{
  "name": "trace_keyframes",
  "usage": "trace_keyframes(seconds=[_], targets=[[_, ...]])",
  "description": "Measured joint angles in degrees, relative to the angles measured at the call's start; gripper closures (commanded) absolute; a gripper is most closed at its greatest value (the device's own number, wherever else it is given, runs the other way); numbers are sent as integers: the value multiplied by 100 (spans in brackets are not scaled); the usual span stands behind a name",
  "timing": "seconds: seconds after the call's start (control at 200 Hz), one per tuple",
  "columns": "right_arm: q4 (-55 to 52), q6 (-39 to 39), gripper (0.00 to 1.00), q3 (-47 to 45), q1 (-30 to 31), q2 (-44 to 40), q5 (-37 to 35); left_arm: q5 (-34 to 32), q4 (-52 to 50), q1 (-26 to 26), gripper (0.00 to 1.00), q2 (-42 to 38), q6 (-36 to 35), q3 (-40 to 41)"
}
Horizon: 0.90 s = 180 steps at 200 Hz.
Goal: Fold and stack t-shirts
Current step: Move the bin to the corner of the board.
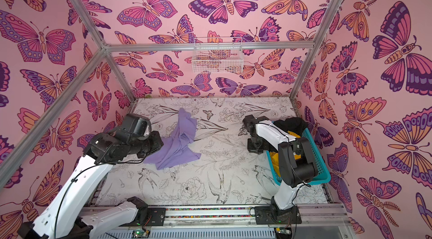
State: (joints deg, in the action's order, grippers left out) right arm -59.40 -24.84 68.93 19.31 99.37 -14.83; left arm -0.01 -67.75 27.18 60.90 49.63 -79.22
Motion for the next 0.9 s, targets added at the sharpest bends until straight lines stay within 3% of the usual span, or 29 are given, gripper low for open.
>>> trace_keyframes(seconds=[0.155, 0.27, 0.626, 0.902], targets=[[-4, 20, 100, -125, -881, -184, -822, -4, -2, 0, 100, -151, 129, 118], [-44, -22, 100, -306, -1425, -588, -822, -7, -7, 0, 100, -216, 210, 216], [-249, -46, 100, -164, -1451, -1213, -195, -7, -22, 22, 100, -157, 227, 223], [-737, -35, 100, 1152, -1414, -1722, -319, 2, 31, 160, 100, 190, 138, 74]])
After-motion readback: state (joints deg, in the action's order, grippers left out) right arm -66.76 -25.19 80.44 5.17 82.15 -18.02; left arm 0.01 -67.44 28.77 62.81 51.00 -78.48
